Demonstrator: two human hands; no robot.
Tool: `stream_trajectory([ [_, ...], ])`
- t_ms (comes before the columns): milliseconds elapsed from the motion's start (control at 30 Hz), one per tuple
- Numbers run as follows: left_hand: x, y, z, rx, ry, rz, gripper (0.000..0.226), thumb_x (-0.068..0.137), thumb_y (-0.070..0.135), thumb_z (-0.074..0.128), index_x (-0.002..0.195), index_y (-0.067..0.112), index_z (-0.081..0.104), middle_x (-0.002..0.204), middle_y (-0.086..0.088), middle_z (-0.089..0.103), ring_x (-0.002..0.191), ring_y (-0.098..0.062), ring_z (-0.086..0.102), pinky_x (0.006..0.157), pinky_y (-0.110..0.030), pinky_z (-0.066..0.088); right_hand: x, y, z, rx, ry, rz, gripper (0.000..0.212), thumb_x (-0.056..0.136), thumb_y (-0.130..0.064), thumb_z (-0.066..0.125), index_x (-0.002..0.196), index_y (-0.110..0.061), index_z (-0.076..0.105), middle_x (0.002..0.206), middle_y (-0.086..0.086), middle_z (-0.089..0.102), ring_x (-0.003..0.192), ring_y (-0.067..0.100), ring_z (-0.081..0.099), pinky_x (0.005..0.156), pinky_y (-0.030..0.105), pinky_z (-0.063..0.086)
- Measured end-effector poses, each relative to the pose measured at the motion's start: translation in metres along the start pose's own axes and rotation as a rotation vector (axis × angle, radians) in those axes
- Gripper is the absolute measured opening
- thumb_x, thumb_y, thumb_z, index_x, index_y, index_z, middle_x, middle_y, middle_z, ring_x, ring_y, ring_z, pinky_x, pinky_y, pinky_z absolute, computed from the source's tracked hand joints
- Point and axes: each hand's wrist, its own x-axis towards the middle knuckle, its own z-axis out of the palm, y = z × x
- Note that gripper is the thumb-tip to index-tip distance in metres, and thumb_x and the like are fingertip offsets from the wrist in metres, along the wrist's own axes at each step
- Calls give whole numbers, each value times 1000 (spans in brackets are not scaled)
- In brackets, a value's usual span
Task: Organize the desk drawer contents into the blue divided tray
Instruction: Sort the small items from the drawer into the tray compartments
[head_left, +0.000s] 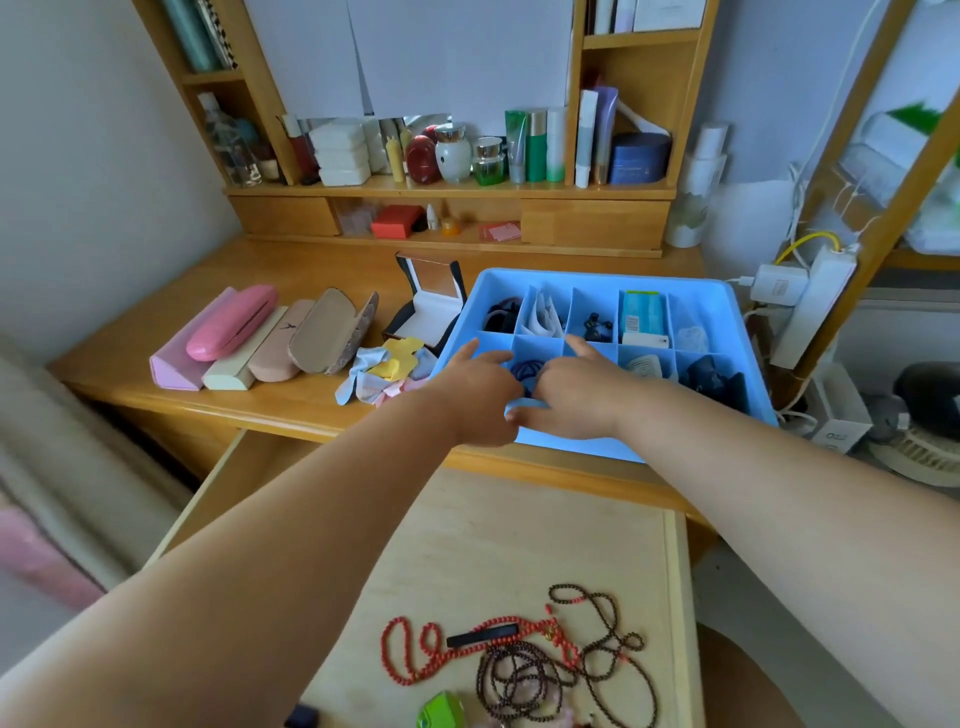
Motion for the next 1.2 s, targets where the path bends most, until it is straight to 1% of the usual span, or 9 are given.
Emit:
stream_trajectory([
  [133,-16,6,4,-190,153,-43,27,90,25,54,115,20,61,114,4,61,128,-15,41,118,-42,7,-14,-4,-1,-61,154,34,43,93,-52,40,71,-21,59,76,-3,57,95,18,53,115,43,7],
  [233,-59,12,24,-373,658,-45,36,81,7,65,116,13,63,112,-1,64,108,-16,55,104,-33,34,-46,-10,14,-7,615,-75,23,87,-31,58,88,-11,71,86,1,66,96,23,57,103,36,28],
  [300,-97,16,51,-519,790,-97,27,79,2,64,105,12,68,99,2,66,93,-8,57,88,-17,39,-78,-25,38,98,838,-153,16,85,-22,59,82,-12,71,82,-1,67,88,20,57,90,32,38],
  [500,-173,44,160,-769,53,-495,11,85,18,59,86,24,69,80,10,63,75,-8,59,60,-5,39,-137,-80,165,475,120,4,22,93,-34,52,110,-34,67,109,-19,63,96,-1,57,89,26,48],
  [667,-187,75,191,-612,-348,-416,54,74,49,66,122,31,51,122,8,50,110,-16,55,90,-25,43,-137,-110,224,475,-54,12,48,93,-28,49,138,-38,41,148,-20,26,130,6,39,100,18,38],
  [833,-180,79,188,-593,-231,-371,40,82,36,60,120,26,53,114,5,59,103,-16,58,83,-25,45,-126,-119,211,504,23,133,27,92,-37,51,118,-35,60,127,-23,48,112,-1,52,81,6,35],
  [967,-172,76,180,-815,-41,-373,32,81,22,59,113,23,57,91,11,56,77,-4,52,74,-24,47,-109,-127,179,1089,-102,314,18,91,-40,55,109,-38,58,95,-15,65,78,-1,63,63,11,46],
  [1100,-165,77,183,-739,-244,-385,45,78,46,65,118,29,56,114,7,52,95,-11,54,79,-23,45,-99,-130,180,951,-186,328,20,91,-26,55,108,-35,61,97,-16,63,91,2,60,80,19,49],
  [1200,-161,89,188,-792,-348,-350,42,78,36,63,118,25,56,114,3,60,100,-16,58,81,-27,48,-102,-131,192,840,-269,344,26,90,-17,53,107,-33,64,109,-14,63,102,7,58,89,22,46],
])
